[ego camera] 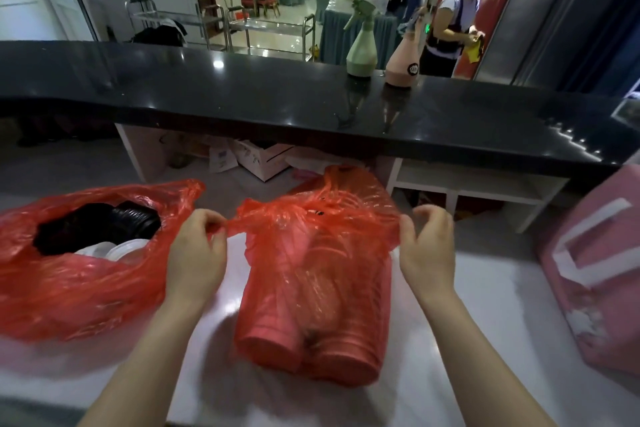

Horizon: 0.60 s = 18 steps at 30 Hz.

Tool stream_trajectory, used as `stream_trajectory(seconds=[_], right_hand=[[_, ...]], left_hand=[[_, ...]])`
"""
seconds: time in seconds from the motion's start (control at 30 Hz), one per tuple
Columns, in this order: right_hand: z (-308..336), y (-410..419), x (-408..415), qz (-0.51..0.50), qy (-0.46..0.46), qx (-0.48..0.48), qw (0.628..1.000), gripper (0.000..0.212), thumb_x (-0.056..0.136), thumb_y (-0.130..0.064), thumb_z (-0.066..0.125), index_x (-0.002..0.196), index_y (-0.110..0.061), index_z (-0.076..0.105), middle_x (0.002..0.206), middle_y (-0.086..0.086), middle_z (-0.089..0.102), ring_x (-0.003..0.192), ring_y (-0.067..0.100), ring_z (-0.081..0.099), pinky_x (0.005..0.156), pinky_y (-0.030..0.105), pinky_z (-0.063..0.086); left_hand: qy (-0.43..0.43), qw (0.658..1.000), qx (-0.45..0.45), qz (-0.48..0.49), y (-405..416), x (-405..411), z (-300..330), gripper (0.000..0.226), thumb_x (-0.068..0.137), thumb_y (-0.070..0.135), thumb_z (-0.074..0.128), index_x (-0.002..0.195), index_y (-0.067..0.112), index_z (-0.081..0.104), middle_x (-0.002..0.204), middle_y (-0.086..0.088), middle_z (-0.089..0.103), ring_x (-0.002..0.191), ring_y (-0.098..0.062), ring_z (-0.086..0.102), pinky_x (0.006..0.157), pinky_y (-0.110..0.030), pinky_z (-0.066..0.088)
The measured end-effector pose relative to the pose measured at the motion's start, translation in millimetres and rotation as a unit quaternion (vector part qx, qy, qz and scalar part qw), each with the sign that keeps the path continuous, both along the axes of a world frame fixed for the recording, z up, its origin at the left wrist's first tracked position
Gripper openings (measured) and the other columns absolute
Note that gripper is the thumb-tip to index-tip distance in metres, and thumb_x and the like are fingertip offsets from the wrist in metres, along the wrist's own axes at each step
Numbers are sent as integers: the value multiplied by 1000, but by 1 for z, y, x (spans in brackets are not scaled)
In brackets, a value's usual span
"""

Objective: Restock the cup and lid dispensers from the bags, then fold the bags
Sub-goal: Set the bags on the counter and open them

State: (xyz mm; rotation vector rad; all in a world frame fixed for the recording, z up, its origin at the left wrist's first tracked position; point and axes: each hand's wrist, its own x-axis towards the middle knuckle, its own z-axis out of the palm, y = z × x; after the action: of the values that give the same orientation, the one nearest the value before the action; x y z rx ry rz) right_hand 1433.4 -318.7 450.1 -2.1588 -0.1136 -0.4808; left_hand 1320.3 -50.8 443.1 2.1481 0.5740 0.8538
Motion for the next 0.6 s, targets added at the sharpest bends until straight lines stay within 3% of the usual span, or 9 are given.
stream_trajectory(seconds=[0.07,0.13,0.2,0.27,0.37,0.43,0.5,0.6], right_hand=[[12,23,-22,95,-60,-35,993,47,94,-42,52,131,-13,49,124,-7,47,125,15,42,104,31,32],[18,44,-37,178,-28,-154,972,60,89,-53,56,139,-22,44,138,-6,46,135,15,34,116,42,20],[18,56,-48,200,4,-224,954,49,84,-45,65,129,-29,53,132,-9,54,128,16,43,116,49,19],[16,57,-63,198,-11,-206,958,28,83,-28,69,110,-31,64,113,-11,63,112,15,54,110,50,26],[10,53,-84,229,-35,-177,957,26,80,-18,70,101,-32,66,102,-16,67,101,9,58,107,48,29],[5,49,-96,251,-41,-150,956,34,77,-15,72,106,-30,65,103,-18,66,96,4,57,103,44,36],[0,41,-107,248,-27,-118,961,47,78,-13,72,120,-29,59,113,-17,61,100,3,55,96,33,44],[-10,22,-118,213,18,-153,965,76,81,-17,71,142,-38,32,129,-17,42,112,1,43,92,16,38]], left_hand=[[15,995,44,-83,-10,-3,6,30,84,1,62,113,11,58,110,0,56,106,-21,54,89,-25,37],[49,978,112,-168,-23,-8,9,50,83,8,68,131,12,52,133,-2,49,129,-22,43,107,-33,32],[96,964,166,-186,-32,-14,7,66,84,21,68,143,22,39,150,3,33,144,-21,21,116,-46,17],[135,954,199,-178,-38,-19,2,75,84,33,66,148,28,27,156,7,21,147,-18,6,115,-51,3],[178,942,225,-174,-46,-19,-6,79,83,40,65,148,32,23,159,8,6,147,-18,-8,113,-51,-9],[179,941,225,-178,-49,-20,-9,56,83,31,67,134,33,45,159,6,10,147,-21,-9,112,-54,-10],[129,957,197,-171,-48,-26,-8,20,81,19,69,98,26,64,150,2,34,146,-27,10,112,-61,1],[50,967,155,-194,-40,-39,-11,23,71,6,77,74,23,61,125,2,60,133,-30,42,105,-66,22]])
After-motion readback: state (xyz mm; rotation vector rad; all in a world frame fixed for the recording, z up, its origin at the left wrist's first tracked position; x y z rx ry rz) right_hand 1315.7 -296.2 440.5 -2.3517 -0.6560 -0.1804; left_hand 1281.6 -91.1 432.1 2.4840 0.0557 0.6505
